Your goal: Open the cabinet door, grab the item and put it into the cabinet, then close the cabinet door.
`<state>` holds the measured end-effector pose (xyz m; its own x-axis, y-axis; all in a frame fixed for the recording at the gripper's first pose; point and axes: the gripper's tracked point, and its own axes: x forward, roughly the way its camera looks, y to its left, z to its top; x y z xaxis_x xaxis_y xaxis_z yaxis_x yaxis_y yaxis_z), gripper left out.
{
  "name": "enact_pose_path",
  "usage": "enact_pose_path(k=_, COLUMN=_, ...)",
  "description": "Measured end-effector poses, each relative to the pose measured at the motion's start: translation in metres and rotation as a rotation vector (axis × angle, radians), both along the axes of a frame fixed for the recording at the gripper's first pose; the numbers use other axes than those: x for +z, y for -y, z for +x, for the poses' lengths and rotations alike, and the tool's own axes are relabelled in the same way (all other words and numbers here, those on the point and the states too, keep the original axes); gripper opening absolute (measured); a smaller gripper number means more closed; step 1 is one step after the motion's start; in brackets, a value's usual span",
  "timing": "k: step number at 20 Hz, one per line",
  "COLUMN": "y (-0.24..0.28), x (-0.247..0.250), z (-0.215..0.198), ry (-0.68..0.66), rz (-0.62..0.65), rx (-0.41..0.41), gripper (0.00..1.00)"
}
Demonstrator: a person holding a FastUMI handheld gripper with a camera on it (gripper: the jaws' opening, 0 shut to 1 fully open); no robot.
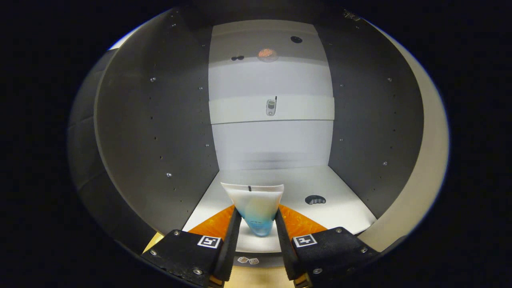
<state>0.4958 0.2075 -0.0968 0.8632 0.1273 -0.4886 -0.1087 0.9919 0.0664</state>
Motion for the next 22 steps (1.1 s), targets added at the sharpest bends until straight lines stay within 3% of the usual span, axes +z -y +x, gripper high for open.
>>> enact_pose_path(k=5, y=0.003, x=-0.003, z=0.007, ry=-0.007, rz=0.018, rx=-0.016, gripper=0.54)
enact_pose_path(k=12, y=0.015, x=0.028, z=-0.023, ry=0.072, rz=0.019, rx=-0.025, gripper=0.93)
enact_pose_path(k=22, y=0.042, x=0.101, z=-0.165, ry=0.247, rz=0.071, rx=0.003, gripper=0.94)
